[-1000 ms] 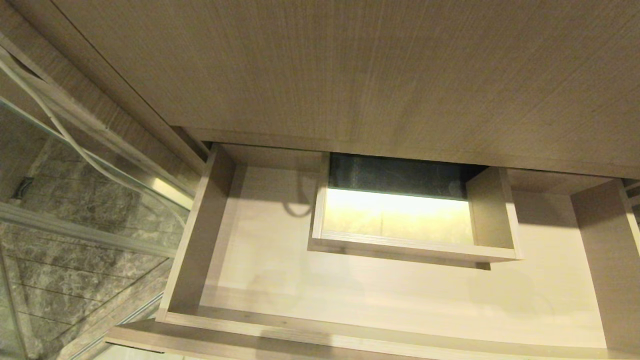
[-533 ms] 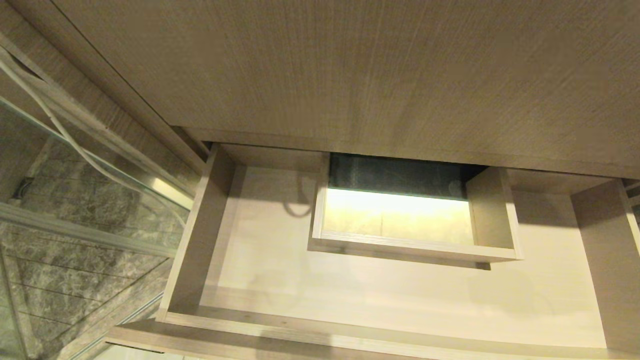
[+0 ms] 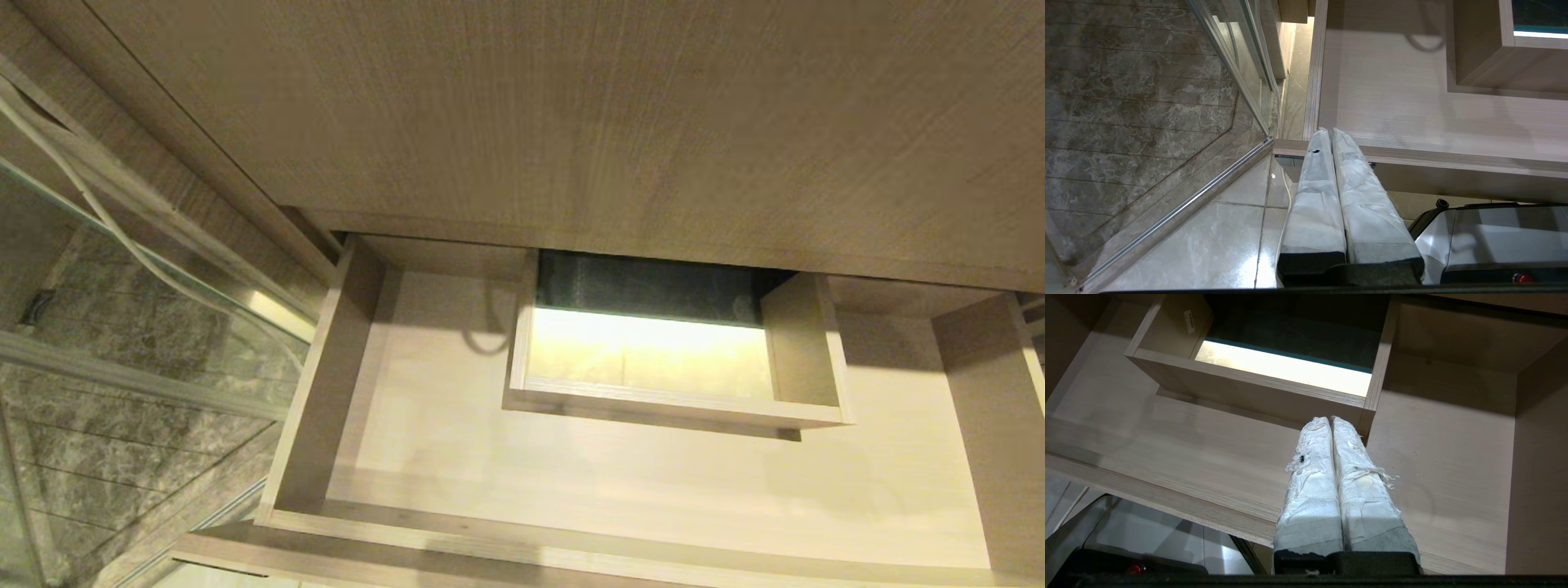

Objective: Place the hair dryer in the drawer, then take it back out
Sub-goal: Pick up the hairdryer

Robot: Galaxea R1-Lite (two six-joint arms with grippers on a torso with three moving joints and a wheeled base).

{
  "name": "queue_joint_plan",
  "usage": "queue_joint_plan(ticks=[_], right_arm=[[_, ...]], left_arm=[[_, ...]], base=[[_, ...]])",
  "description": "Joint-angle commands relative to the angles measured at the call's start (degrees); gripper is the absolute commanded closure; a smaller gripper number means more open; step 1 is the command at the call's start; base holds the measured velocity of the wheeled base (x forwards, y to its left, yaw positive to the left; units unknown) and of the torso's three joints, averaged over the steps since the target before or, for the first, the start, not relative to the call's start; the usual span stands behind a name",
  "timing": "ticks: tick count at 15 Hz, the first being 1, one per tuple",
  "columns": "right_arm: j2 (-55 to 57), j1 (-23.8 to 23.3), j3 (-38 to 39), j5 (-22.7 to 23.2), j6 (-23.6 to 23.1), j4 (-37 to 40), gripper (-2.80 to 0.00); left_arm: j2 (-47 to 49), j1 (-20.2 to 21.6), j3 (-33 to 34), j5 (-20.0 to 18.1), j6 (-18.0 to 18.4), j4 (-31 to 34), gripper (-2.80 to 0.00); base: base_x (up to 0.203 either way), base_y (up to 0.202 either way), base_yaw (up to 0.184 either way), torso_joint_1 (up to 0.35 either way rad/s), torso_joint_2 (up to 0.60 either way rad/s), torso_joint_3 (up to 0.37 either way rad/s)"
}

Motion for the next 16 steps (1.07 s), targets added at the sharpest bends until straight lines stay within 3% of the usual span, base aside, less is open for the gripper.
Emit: queue_joint_plan(ticks=[1, 16], right_arm=[[-2.2, 0.0, 2.3, 0.1, -0.1, 0.0, 0.00], [-2.2, 0.0, 2.3, -0.1, -0.1, -0.1, 0.00]], left_arm=[[0.0, 0.0, 0.1, 0.0, 0.0, 0.0, 0.00], [0.0, 0.0, 0.0, 0.0, 0.1, 0.2, 0.00]], base=[[0.000, 0.000, 0.000, 0.000, 0.00, 0.000], [0.000, 0.000, 0.000, 0.000, 0.00, 0.000]])
